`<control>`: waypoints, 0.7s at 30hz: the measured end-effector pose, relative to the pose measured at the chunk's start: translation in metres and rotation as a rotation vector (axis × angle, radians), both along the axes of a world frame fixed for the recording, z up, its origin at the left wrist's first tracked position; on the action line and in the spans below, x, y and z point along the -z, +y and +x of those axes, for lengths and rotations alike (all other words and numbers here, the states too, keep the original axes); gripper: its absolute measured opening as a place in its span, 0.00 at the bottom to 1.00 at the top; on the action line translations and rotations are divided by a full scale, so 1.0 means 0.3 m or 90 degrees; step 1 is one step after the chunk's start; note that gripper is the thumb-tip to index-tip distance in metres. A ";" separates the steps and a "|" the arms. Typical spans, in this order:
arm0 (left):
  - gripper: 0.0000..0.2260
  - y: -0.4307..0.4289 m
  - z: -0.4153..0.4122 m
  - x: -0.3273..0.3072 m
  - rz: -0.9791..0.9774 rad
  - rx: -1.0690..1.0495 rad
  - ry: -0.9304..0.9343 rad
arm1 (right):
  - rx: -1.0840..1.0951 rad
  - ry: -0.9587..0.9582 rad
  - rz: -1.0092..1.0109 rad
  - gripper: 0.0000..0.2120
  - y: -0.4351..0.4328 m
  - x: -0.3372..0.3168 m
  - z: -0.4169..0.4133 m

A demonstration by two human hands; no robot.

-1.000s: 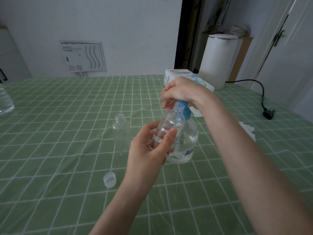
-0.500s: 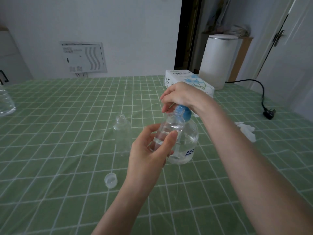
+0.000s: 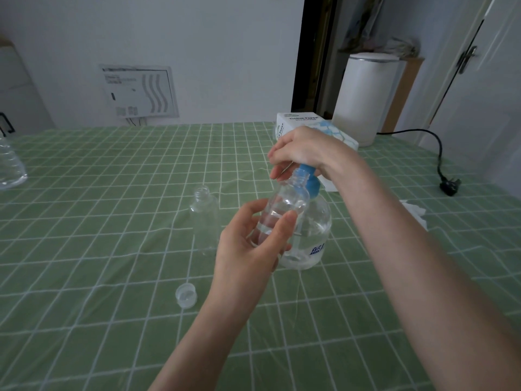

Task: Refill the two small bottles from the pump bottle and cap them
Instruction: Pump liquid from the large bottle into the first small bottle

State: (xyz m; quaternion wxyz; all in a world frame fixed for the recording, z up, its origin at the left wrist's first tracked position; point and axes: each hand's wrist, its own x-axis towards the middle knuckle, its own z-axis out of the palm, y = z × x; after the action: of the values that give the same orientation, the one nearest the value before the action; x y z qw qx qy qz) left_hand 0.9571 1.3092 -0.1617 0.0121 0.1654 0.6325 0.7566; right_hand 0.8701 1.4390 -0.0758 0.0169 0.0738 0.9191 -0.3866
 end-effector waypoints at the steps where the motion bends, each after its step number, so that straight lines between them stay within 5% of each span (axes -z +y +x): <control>1: 0.13 -0.001 0.000 0.002 -0.003 -0.001 -0.002 | -0.002 0.000 0.007 0.08 0.000 0.005 0.000; 21: 0.15 0.001 0.000 0.000 -0.023 -0.013 0.007 | 0.000 -0.002 0.054 0.13 0.001 0.005 -0.017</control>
State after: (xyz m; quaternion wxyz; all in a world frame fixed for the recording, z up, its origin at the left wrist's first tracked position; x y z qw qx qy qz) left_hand 0.9570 1.3095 -0.1618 0.0040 0.1624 0.6476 0.7445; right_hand 0.8651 1.4394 -0.0772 0.0150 0.0752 0.9346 -0.3473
